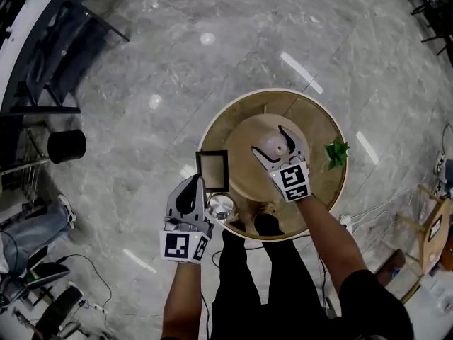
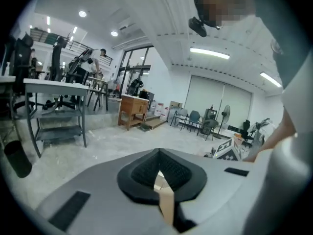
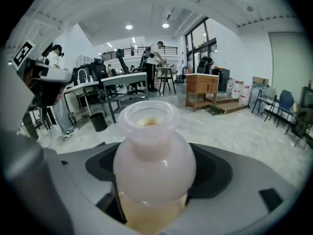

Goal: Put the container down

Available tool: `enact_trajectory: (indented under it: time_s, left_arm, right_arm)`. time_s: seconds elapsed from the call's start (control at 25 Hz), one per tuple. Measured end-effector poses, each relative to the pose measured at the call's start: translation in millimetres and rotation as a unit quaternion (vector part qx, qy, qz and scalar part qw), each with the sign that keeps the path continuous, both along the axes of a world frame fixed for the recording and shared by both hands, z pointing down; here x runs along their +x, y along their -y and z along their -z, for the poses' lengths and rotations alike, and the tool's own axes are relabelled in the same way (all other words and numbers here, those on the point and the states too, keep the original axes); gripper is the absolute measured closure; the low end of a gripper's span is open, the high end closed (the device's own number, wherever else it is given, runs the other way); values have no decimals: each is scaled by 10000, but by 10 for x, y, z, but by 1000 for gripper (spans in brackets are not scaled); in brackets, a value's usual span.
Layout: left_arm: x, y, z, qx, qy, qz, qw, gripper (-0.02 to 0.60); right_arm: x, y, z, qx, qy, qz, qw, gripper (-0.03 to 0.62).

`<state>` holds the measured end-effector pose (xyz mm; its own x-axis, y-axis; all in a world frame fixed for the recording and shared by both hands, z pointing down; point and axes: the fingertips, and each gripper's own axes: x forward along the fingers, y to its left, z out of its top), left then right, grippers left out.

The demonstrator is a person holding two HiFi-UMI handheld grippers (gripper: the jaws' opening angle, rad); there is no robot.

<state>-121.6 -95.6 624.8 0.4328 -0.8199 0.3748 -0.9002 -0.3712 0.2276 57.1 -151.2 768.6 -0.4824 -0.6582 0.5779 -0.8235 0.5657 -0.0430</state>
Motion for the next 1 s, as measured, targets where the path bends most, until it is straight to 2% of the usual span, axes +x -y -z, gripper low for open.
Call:
enact_trajectory:
  time_s: [0.16, 0.44, 0.76, 1.0]
  left_arm:
    - [-61, 53, -129, -3, -65, 138, 9999, 586]
    - [-168, 46, -304, -78, 23, 129, 9999, 586]
    - [-312, 60, -382, -75, 172, 172, 9997, 586]
    - [-304, 81, -289, 1, 116, 258, 9996, 586]
  right_arm:
    - [-135, 52, -398, -137, -214, 184, 9995, 191]
    - [-360, 121, -892, -404, -667, 501, 9957, 191]
    - [-496, 151, -1103, -481, -710, 613, 9944, 191]
    - [-526, 168, -1120, -450, -687, 619, 9947, 191]
